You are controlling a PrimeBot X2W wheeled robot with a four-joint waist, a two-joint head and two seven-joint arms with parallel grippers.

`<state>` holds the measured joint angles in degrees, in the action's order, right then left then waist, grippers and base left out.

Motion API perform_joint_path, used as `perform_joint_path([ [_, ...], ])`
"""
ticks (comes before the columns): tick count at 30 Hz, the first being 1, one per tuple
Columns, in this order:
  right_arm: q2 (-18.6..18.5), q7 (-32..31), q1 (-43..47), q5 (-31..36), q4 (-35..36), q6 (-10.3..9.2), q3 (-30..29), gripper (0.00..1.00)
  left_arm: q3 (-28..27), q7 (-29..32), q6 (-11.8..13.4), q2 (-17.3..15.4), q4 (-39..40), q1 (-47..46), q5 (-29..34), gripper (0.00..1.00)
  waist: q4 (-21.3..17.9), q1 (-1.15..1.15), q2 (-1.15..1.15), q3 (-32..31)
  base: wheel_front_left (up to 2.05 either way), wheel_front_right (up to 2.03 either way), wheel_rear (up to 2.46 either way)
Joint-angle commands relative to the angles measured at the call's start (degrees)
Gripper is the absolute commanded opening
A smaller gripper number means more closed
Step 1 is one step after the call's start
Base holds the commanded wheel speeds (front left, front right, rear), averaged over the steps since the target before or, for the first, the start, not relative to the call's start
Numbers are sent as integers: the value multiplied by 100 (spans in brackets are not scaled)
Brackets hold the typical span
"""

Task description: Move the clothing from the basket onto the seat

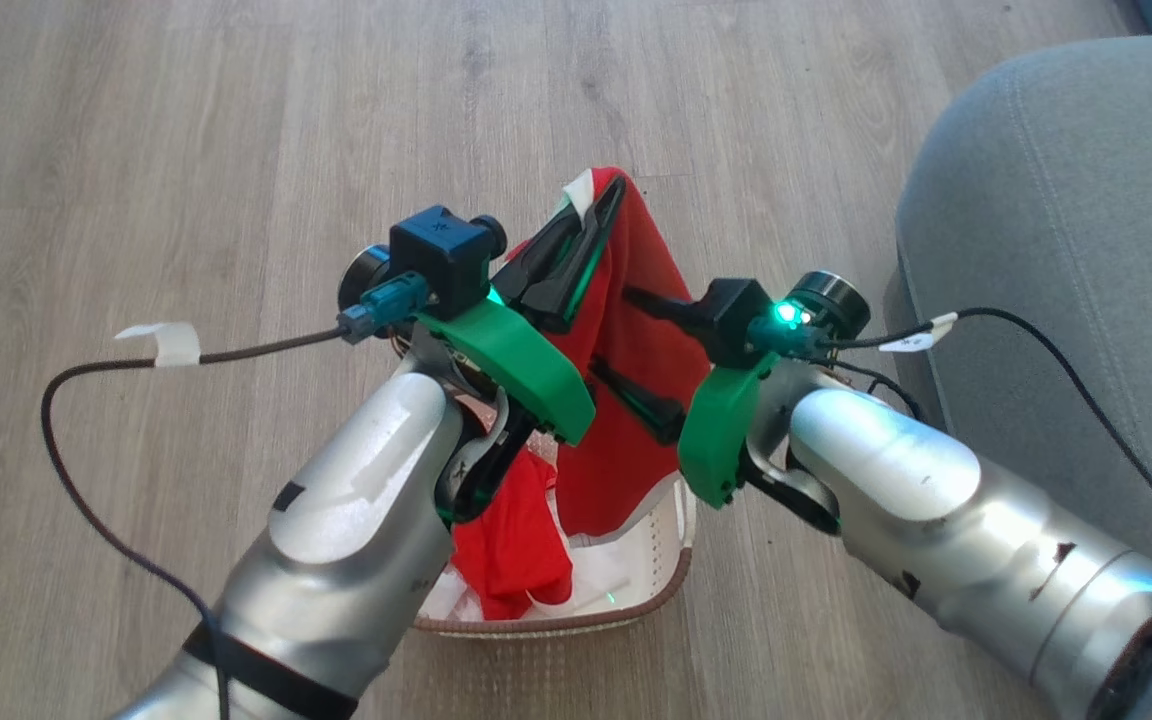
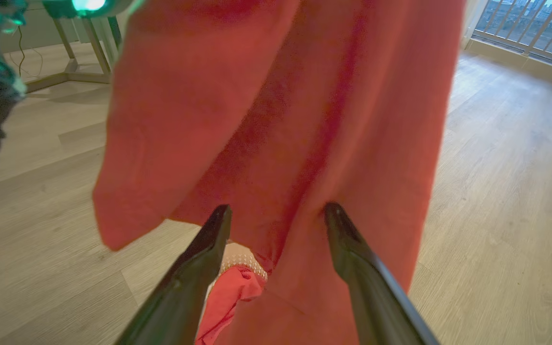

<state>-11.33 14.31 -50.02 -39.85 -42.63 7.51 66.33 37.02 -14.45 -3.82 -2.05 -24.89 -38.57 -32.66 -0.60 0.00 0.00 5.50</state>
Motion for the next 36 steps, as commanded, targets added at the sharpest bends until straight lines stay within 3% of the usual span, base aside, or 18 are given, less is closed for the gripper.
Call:
perform_joint_path([
  [1, 130, 65, -136, 90, -10, -2, -220, 100, -165, -55, 46, -83, 227, -341, -50, 0, 22, 0, 0, 6, 0, 0, 0],
  [14, 546, 68, 84, 925, -621, -2, -1261, 100, -45, -55, 60, -83, 272, -376, -113, 0, 155, 0, 0, 20, 0, 0, 0],
  [21, 648, 68, 91, 1032, -910, -2, -1408, 100, 87, -55, 60, -83, 325, -408, -167, 0, 268, 0, 0, 40, 0, 0, 0],
  [30, 710, 68, -18, 769, -1060, -2, -1104, 100, 246, -55, 54, -83, 355, -422, -232, 0, 432, 0, 0, 31, 0, 0, 0],
  [31, 706, 68, -33, 737, -1095, -2, -1092, 78, 260, -55, 55, -83, 361, -422, -237, 0, 445, 0, 0, 32, 0, 0, 0],
  [33, 694, 69, -66, 696, -1161, -2, -1077, 5, 283, -55, 51, -83, 370, -423, -246, 0, 475, 0, 0, 33, 0, 0, 0],
  [34, 694, 69, -64, 654, -1193, -2, -1081, 0, 292, -55, 50, -83, 370, -421, -250, 0, 488, 0, 0, 29, 0, 0, 0],
  [36, 697, 69, -72, 587, -1219, -2, -1080, 0, 307, -55, 49, -83, 360, -414, -253, 0, 508, 0, 0, 26, 0, 0, 0],
])
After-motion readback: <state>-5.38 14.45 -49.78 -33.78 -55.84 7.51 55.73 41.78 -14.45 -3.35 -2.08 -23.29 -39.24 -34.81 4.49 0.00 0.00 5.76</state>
